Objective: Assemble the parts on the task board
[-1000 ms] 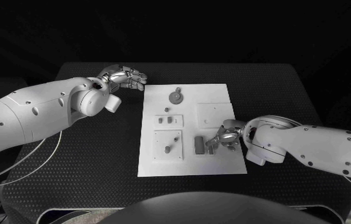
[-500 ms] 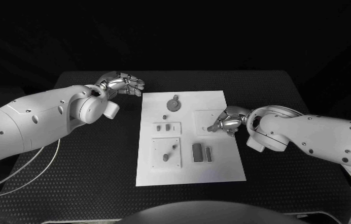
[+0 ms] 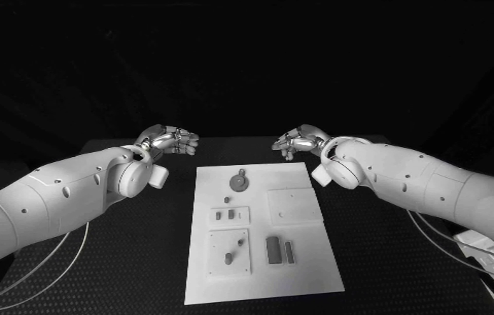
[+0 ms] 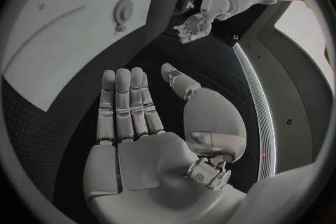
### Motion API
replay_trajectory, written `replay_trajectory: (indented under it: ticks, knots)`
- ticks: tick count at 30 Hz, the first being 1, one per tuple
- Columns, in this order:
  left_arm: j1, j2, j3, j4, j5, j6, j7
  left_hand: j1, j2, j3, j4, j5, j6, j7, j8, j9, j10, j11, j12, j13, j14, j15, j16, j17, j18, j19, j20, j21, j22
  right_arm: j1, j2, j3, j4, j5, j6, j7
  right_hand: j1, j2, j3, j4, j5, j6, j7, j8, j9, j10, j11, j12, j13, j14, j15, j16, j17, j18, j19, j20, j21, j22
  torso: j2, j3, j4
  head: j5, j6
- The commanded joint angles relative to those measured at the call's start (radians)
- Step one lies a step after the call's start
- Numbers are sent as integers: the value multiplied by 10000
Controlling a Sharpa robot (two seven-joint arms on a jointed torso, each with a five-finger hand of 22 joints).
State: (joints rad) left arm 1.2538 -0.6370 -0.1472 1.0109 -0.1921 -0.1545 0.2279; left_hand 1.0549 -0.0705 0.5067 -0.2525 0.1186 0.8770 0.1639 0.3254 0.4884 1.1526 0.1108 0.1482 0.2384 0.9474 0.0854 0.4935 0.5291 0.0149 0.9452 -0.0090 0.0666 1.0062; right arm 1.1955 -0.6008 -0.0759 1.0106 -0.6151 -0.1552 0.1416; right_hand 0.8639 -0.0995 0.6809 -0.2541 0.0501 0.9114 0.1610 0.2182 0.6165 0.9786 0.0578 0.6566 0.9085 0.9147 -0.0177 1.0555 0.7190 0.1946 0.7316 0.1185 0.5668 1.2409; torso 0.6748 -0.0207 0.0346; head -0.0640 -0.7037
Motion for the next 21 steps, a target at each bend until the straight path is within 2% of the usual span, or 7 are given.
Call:
replay_trajectory:
  ticks: [1, 4, 5, 9, 16, 17, 21]
  knots:
    - [10, 166, 19, -314, 462, 151, 557, -5, 125, -26, -66, -101, -50, -47, -37, -52, -73, 35, -137, -71, -205, 36, -224, -15, 27, -102, -24, 29, 5, -92, 345, 121, -1572, 1304, 855, 1525, 101, 116, 115, -104, -28, -363, 177, -103, -2, -281, 314, -1420, -1413, -595, 808, -1913, -993, -307, -1073, 267, -908, -397, -240, -28, -20, 44, 258]
    - [7, 339, 26, -620, 616, 317, 716, -210, 111, -149, -87, -527, -364, -38, -221, -161, -467, 98, -456, -235, -746, 167, -674, -97, -73, -576, 107, -62, -135, -305, 734, 477, -2225, 1705, 1097, 1747, 105, 236, 134, -123, 56, -847, 180, -282, -98, -804, 779, -2701, -2618, -1543, 1523, -3545, -1760, -702, -2311, 550, -1797, -739, -298, -32, -22, 75, 416]
    - [3, 434, 29, -750, 660, 326, 758, -366, 73, -244, -81, -594, -506, -47, -298, -206, -711, 122, -625, -332, -1105, 248, -923, -172, -133, -888, 185, -66, -251, -374, 776, 541, -2304, 1785, 1113, 1805, 104, 283, 111, -110, 28, -990, 147, -326, -133, -922, 824, -3097, -3031, -1864, 1663, -4039, -2004, -826, -2679, 637, -2084, -855, -317, -29, -27, 96, 475]
    - [-88, 664, 34, -1144, 801, 484, 827, -865, 16, -619, -134, -664, -949, -148, -522, -315, -1536, 151, -859, -704, -1946, 427, -1525, -361, -149, -1742, 479, -66, -732, -540, 868, 712, -2443, 1852, 1161, 1931, 136, 306, -71, -38, 17, -1323, 86, -366, -216, -1009, 881, -4091, -4262, -2319, 1780, -5186, -2630, -986, -3160, 780, -2639, -1085, -413, -19, -25, 187, 490]
    - [-181, 736, 35, -1394, 901, 626, 816, -1175, 59, -807, -167, -685, -1266, -214, -632, -335, -2072, 107, -828, -982, -2311, 538, -1789, -452, -149, -2126, 639, -39, -1155, -653, 814, 774, -2257, 1962, 1255, 1996, 97, 397, -590, 62, -1, -1453, 169, -223, -313, -510, 943, -4736, -5512, -2003, 1836, -5837, -3092, -931, -3053, 821, -3003, -1195, -482, 89, -74, 341, 598]
    - [-176, 700, 23, -1370, 653, 319, 554, -10549, 705, -5067, 2525, -1186, -8770, -1639, -3254, -4884, -11526, -1108, -1482, -2384, -9474, -854, -4935, -5291, -149, -9452, 90, -666, -10062, -630, 829, 773, -2290, 1682, 893, 1607, -8639, 995, -6809, 2541, -501, -9114, -1610, -2182, -6165, -9786, -578, -6566, -9085, -9147, 177, -10555, -7190, -1946, -7316, -1185, -5668, -4553, -446, 32, -49, 286, 557]
    - [-218, 651, 56, -1210, 682, 171, 608, -10549, 705, -5067, 2525, -1186, -8770, -1639, -3254, -4884, -11526, -1108, -1482, -2384, -9474, -854, -4935, -5291, -149, -9452, 90, -666, -10062, -647, 776, 773, -2130, 1772, 751, 1651, -8639, 995, -6809, 2541, -501, -9114, -1610, -2182, -6165, -9786, -578, -6566, -9085, -9147, 177, -10555, -7190, -1946, -7316, -1185, -5668, -5367, -526, 48, -77, 319, 602]
